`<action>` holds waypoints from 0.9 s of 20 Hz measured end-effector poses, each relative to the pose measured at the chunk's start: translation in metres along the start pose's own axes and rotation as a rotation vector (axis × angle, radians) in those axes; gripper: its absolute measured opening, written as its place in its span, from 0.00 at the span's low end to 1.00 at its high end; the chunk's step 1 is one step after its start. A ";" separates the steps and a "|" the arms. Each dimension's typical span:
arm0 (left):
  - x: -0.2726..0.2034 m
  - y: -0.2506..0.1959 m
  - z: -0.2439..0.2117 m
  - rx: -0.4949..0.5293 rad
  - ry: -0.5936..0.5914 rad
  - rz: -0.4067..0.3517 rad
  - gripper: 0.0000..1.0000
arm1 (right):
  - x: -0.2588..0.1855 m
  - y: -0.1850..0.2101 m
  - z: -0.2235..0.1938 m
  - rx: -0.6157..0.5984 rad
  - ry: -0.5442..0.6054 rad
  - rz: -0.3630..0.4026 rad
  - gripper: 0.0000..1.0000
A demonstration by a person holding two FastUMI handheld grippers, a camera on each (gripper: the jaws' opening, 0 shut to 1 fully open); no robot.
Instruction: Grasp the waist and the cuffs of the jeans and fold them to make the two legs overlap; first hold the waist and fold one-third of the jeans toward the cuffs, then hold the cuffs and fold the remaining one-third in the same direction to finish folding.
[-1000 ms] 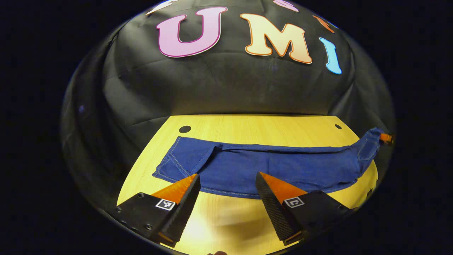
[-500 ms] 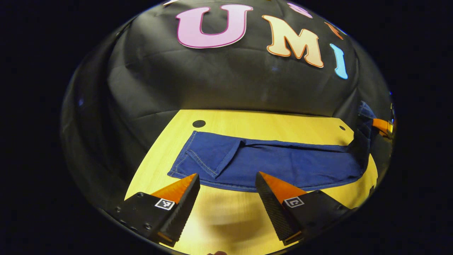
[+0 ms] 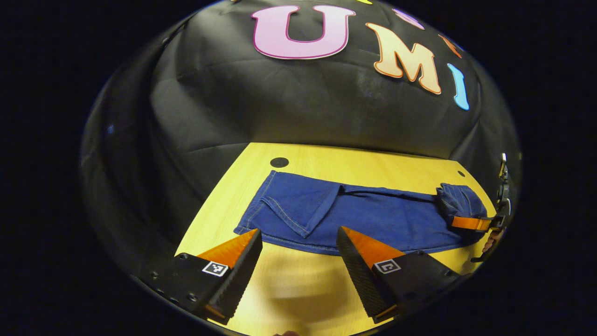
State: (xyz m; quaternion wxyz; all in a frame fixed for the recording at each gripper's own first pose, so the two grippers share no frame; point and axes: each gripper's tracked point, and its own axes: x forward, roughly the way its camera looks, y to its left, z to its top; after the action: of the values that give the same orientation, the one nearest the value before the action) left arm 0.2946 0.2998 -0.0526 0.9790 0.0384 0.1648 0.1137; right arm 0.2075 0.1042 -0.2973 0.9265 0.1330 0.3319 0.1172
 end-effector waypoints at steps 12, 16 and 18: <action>0.066 0.048 -0.032 0.083 0.101 0.074 0.96 | 0.001 0.001 -0.003 -0.117 0.026 -0.061 0.06; 0.072 0.047 -0.040 0.052 0.115 0.054 0.95 | -0.003 0.001 0.001 -0.098 0.029 -0.081 0.14; 0.074 0.045 -0.043 0.036 0.115 0.041 0.92 | -0.005 0.010 0.002 -0.086 0.031 -0.063 0.19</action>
State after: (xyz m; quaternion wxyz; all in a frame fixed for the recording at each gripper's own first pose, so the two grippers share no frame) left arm 0.3386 0.3627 -0.1109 0.9645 0.0529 0.2218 0.1329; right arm 0.2037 0.1111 -0.2893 0.9294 0.0806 0.3448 0.1040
